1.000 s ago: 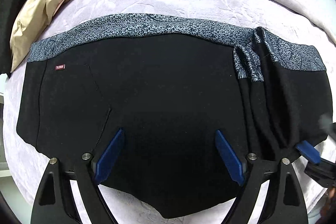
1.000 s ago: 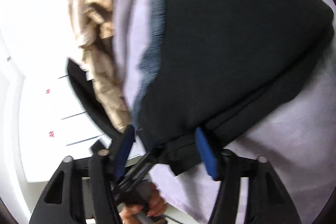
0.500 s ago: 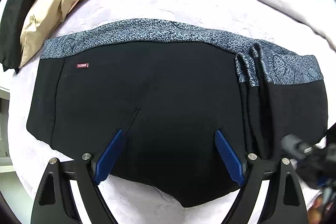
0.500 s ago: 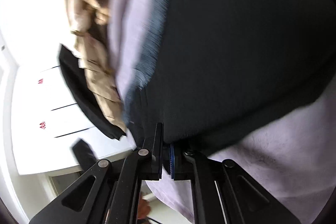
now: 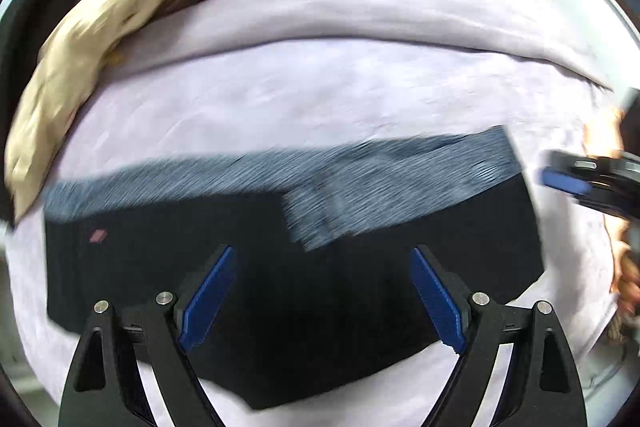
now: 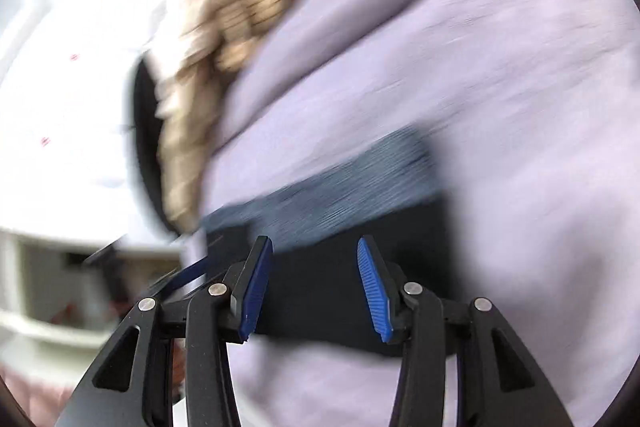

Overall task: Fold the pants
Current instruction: 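Lift the leg end with the right tool and fold it over toward the waistband, then lay the folded leg end down and open the right tool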

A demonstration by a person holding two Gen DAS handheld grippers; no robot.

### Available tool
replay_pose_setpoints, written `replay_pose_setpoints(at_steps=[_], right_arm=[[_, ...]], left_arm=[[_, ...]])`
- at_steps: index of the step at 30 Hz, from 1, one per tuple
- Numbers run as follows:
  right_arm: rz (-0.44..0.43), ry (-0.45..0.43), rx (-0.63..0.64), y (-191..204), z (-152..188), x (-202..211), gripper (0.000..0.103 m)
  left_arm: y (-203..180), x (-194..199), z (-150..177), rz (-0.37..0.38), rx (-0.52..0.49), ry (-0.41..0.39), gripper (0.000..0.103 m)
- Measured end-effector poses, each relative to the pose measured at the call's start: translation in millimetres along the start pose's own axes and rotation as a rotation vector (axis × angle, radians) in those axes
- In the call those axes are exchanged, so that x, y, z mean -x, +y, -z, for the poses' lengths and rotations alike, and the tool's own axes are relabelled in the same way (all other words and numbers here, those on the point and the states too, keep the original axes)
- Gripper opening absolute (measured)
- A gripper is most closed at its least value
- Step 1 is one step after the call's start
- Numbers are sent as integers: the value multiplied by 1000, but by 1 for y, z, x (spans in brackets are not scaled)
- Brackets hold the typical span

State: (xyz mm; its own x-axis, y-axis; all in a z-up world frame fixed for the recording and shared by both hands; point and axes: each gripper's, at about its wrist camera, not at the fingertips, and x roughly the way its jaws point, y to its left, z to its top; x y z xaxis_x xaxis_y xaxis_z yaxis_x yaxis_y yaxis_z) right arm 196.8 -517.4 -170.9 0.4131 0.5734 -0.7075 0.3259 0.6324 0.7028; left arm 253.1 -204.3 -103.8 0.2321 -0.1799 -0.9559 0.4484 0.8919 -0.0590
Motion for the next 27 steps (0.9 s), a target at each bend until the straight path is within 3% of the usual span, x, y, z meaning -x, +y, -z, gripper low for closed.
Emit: replay_pose_setpoints(at_steps=[4,7,9,10,11,12,18,20,22,24,25,27], right_arm=[[-66,133,-101,-37,-10,-48,46],[-78,120,-67,-22,-1,-51,46],[-13,117,-42,-16,4,-50,46],[75,119,-18,-14,3,-50,46],[149,126,25,-12,3,-56,50],[197,123,60,-8,1,-63,60],[373,54,173,46,21,-47,66],[373,28,192,55,37,-31,70],[363,20,183,66,56,-21,82],[341,39,165,68,71,-11,83],[334,51,159,68,81,-4,83],[329,57,154,73,93,5,83]], left_arm=[[-36,-30,-16,0,-33,19,89],[-39,-54,-9,-62,-31,75,89],[-29,-67,2,-82,-20,109,89],[-22,-71,8,-72,-2,120,90],[-18,-72,10,-54,19,125,90],[-15,-72,11,-56,28,129,90],[-10,-43,17,-105,50,134,90],[-6,-33,25,-112,72,159,90],[-2,-20,34,-103,93,154,90],[-1,-4,43,-102,107,142,90],[-1,3,47,-103,112,142,101],[-2,16,54,-103,131,135,103]])
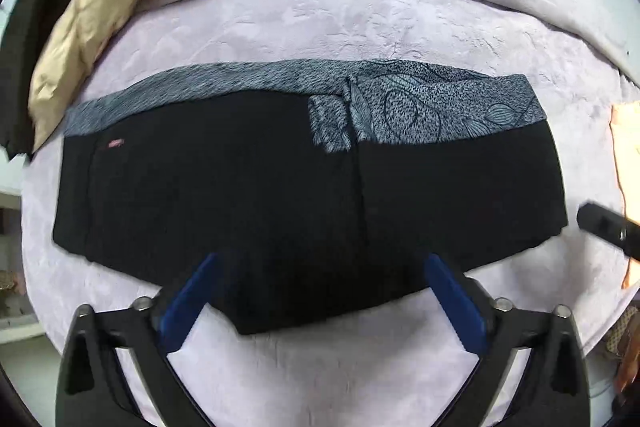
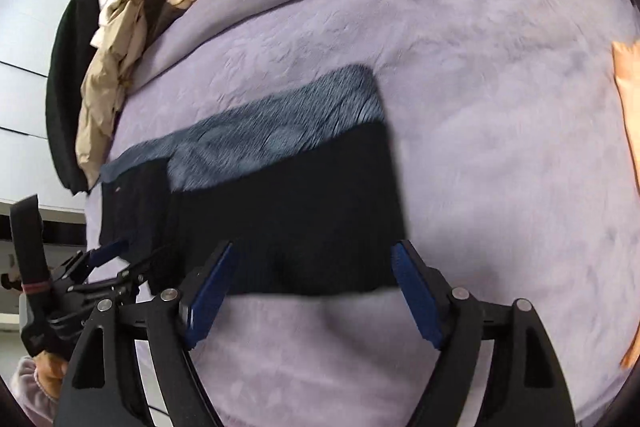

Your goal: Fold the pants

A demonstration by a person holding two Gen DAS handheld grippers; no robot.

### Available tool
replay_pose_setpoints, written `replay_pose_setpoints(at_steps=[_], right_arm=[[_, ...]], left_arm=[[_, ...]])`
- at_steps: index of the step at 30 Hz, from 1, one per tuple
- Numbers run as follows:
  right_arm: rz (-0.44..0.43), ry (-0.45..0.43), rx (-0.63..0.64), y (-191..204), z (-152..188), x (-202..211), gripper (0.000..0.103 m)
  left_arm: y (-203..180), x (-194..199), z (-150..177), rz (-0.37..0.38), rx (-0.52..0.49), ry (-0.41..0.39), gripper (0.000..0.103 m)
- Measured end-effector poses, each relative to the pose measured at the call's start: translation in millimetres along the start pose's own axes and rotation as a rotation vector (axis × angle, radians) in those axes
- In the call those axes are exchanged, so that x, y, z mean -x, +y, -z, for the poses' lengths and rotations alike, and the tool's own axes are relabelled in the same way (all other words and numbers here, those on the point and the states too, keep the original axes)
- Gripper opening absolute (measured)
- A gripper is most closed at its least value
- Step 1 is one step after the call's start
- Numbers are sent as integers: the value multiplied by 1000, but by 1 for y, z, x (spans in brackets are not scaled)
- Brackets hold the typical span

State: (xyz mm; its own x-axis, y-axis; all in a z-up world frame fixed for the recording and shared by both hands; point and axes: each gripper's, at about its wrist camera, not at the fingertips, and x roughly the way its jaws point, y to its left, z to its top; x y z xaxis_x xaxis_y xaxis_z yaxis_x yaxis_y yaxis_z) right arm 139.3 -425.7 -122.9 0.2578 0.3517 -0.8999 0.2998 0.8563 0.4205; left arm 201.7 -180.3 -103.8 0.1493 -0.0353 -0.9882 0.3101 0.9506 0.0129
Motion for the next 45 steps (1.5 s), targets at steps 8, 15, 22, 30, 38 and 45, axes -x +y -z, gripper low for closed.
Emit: replay_pose_setpoints(at_steps=[8,15,22,30,38,45], right_arm=[[-5,7,96,24,28,22,103],[44,126,170,29,44,8,103],[82,121,152,61,60,1,103],[113,78,49,145,94,-38,103],[176,115,63,223,119,-68,103],[231,137,141,255,109,-76,103]], left_arm=[[-4,38,58,-44,99,-14,103],[22,41,92,-84,200,17,103],[71,44,104,-76,192,9,103],[157,21,104,-52,40,23,103],[216,8,108,-6,-11,43,103],[240,-3,111,37,60,57,103]])
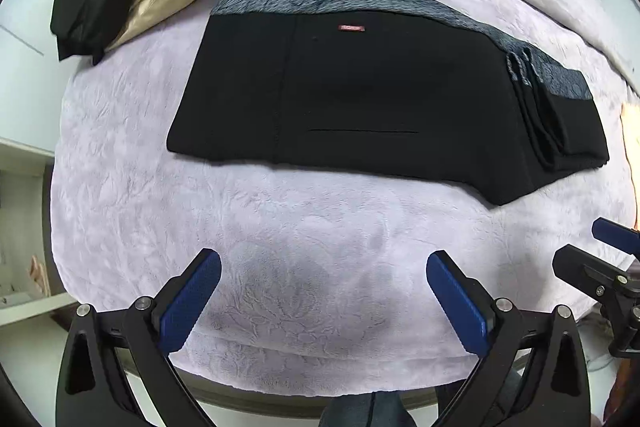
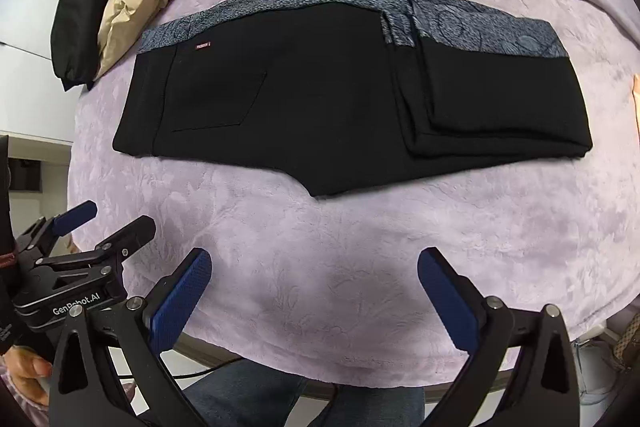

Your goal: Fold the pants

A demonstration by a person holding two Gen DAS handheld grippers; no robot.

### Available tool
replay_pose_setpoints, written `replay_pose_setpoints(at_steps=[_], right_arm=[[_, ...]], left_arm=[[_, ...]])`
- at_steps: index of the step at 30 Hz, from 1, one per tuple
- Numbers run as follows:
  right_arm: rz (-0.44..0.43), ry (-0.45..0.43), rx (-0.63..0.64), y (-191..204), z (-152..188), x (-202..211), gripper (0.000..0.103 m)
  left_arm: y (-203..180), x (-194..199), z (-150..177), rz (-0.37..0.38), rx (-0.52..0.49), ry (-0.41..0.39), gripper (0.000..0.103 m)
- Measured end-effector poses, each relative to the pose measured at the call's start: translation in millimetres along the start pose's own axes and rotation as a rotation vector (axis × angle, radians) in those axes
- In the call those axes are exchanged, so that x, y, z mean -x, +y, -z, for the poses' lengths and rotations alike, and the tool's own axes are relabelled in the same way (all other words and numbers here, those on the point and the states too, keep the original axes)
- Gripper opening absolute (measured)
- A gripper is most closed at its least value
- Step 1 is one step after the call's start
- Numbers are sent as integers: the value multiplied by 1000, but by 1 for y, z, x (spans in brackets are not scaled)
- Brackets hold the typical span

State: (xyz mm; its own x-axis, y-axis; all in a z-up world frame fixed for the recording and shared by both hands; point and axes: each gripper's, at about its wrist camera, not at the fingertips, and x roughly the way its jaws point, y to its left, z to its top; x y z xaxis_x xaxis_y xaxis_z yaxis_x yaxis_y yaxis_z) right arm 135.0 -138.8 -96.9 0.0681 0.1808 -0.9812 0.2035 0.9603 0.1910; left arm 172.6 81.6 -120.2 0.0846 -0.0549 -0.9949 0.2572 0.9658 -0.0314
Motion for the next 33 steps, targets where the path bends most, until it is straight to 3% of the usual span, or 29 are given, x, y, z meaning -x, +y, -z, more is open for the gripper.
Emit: replay_pose_setpoints(at_steps=[10,22,33], right_arm=[[-11,30,91,15,-22,-10,103],[31,43,103,-13,-40,-20,103],[44,47,127,-20,-47,-25,103]], left_arm=[[19,-5,-7,-44,103,23,103],[6,-24,-22,-73,128,68,103],[9,-37,-45,-104,171,62,103]])
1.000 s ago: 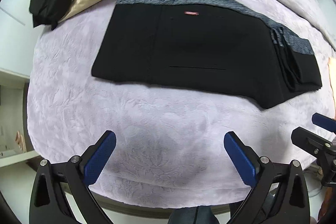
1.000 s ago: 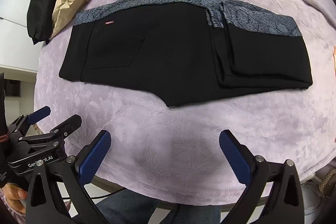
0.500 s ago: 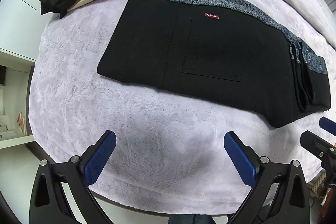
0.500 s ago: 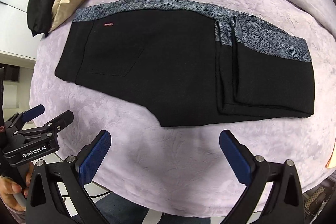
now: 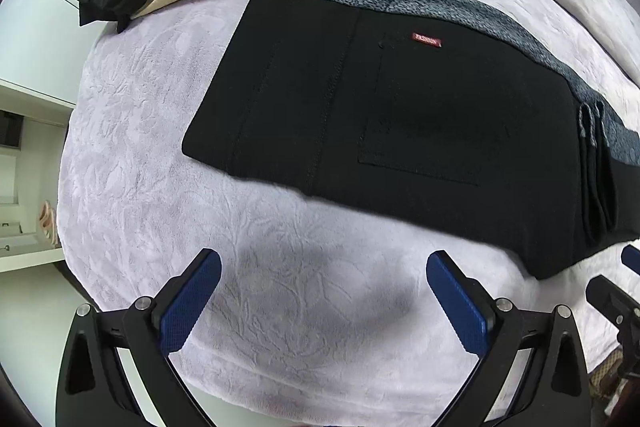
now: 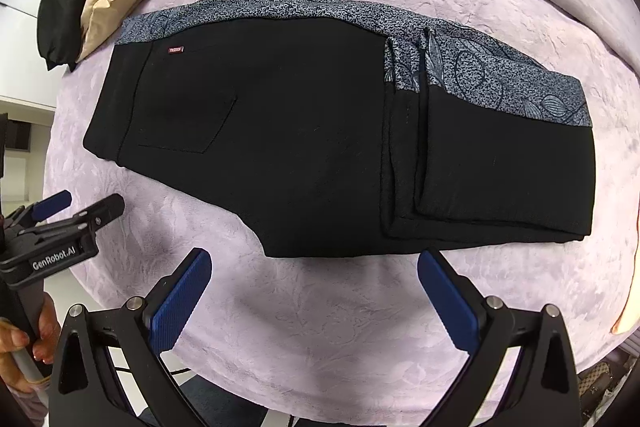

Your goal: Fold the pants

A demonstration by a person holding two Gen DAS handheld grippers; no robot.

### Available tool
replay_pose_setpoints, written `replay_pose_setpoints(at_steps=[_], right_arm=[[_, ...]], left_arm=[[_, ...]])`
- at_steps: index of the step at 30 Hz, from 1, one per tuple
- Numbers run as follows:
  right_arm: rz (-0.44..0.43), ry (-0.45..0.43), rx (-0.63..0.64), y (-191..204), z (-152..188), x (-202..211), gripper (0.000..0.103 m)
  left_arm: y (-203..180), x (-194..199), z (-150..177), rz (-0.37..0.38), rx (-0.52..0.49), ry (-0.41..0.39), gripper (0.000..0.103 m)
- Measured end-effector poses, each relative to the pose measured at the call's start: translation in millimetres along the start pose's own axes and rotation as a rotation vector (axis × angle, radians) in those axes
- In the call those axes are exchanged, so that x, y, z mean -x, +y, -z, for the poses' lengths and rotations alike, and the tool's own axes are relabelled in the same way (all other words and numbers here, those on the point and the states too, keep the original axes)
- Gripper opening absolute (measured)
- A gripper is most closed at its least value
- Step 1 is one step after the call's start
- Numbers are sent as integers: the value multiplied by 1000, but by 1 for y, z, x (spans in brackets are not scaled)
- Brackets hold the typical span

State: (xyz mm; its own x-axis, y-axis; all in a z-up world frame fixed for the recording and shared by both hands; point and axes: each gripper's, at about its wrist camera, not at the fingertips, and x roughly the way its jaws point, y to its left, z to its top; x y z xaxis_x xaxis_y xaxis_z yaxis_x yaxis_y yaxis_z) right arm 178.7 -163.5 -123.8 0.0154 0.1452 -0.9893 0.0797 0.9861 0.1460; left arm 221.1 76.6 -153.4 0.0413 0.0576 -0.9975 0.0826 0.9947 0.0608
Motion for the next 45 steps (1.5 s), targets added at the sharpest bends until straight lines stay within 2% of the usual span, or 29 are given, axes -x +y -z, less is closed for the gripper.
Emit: replay_pose_setpoints(at_steps=[8,18,24,31,35,40,45], right_arm=[[21,2,12,-3,-8,-7,103],[20,-4,27,2,-19,-12,103],[36,10,47,6,-22,-24,103],[31,-28,98,25,-38,-37,103],[-29,-32,107,33,-48,-58,103],[6,-47,139,34,-43,-75,103],[6,-55,163,32,-30,-74,103]], left_arm=[[17,-8,-14,83,18,-19,103],[54,-14,-22,179,87,-64,103],[95,-25,-23,323,188,-96,103],[122,-36,-18,421,254,-128,103],[112,-47,-19,482,286,-125,103],[104,-64,-18,584,335,-115,103],[106,-71,-21,643,400,-137,103]])
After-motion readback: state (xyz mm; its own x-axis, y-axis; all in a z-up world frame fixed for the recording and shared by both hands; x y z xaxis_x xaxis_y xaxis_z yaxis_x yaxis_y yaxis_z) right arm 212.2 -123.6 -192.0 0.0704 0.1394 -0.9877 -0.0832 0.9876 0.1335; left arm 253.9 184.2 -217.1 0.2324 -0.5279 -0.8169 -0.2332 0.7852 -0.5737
